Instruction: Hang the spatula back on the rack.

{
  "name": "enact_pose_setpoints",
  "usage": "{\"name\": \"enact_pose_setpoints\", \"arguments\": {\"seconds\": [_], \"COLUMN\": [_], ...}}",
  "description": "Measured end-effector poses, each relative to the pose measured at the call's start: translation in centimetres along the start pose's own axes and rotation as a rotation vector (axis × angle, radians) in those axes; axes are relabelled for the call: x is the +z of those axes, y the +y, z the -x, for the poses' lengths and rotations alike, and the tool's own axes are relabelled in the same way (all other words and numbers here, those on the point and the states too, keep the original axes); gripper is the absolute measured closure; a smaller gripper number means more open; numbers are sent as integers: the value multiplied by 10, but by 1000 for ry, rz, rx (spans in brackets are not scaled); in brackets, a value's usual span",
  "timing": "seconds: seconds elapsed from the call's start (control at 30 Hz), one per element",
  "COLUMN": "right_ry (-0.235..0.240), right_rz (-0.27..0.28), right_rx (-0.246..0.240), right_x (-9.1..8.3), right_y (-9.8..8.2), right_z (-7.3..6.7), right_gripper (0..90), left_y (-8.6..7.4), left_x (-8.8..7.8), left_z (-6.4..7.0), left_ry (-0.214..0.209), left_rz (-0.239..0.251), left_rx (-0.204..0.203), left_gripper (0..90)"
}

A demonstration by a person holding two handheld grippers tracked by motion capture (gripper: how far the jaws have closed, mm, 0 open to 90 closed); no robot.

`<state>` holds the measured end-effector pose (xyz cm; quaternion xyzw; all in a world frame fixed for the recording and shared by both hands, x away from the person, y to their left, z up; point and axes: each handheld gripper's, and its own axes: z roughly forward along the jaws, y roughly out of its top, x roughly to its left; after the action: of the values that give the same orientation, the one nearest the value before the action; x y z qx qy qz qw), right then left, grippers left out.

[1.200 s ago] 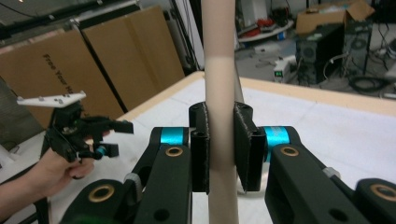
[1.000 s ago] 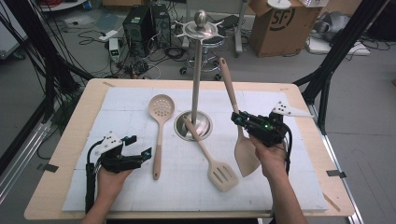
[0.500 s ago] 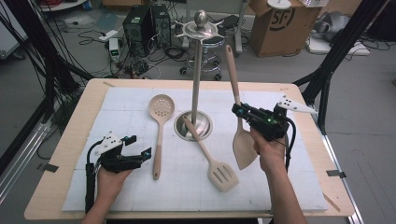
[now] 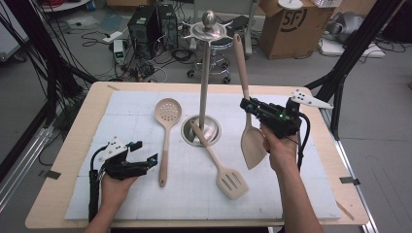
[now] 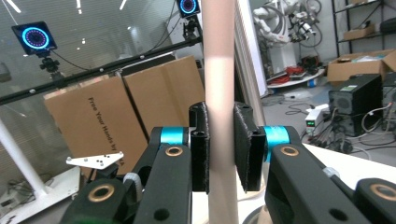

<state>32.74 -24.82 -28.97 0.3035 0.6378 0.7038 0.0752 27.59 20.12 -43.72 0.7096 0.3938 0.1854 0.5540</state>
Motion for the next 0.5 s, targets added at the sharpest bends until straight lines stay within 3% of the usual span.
{"name": "enact_pose_setpoints", "arguments": {"seconds": [0.2,0.5], "right_ry": [8,23], "right_rz": [0,-26], "right_rx": [47,38], "right_x": [5,12], "right_y": [-1,-4], "right_z": [9,7], "right_gripper": [783,783], "left_y": [0,0], "left_x": [0,0], "left_z": [0,0], "left_ry": [0,-1], "left_rz": [0,2], "left_rx": [1,1], "left_gripper": [188,188]}}
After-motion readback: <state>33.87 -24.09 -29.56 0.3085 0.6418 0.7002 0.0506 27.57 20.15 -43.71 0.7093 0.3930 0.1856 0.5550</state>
